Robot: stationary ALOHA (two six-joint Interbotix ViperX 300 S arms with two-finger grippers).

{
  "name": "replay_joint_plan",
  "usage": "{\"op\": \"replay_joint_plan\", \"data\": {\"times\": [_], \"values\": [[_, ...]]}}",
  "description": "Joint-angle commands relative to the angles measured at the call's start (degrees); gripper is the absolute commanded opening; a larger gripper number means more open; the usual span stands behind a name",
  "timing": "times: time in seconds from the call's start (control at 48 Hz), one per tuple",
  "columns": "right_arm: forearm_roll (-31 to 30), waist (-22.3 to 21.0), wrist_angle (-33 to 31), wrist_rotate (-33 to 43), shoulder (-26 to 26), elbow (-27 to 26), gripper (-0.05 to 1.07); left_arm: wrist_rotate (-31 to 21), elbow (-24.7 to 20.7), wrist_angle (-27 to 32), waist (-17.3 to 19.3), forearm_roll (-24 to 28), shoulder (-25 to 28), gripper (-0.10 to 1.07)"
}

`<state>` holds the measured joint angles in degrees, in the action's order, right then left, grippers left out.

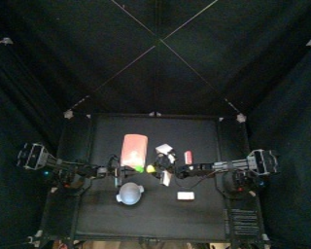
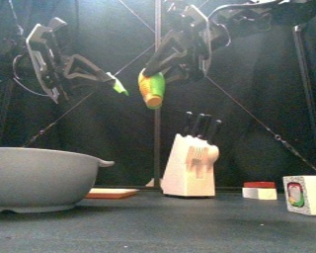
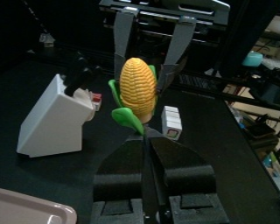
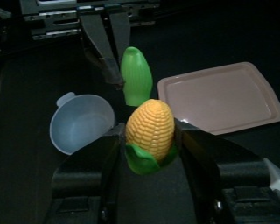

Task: Put corn husk in bowl

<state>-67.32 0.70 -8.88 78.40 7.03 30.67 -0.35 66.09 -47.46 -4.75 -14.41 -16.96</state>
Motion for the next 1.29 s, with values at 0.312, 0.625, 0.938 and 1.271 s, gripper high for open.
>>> {"op": "replay_joint_plan", "data": {"times": [0.312,0.625,0.938,1.271], "values": [[0.4,-0.2,0.1,0.1,2.3,-0.1,0.7,0.0,0.5,14.5,-3.9,4.7,-3.0,0.39],[0.9,-0.2,0.2,0.1,2.5,0.1,0.7,0.1,0.4,29.7,-9.8,5.4,-4.0,0.39],[1.0,-0.2,0.1,0.1,2.5,0.5,0.7,0.3,0.4,30.3,-11.4,6.5,-3.6,0.42],[1.3,-0.2,0.2,0.1,2.5,0.6,0.7,0.0,0.4,30.3,-11.4,6.3,-3.6,0.71]]}}
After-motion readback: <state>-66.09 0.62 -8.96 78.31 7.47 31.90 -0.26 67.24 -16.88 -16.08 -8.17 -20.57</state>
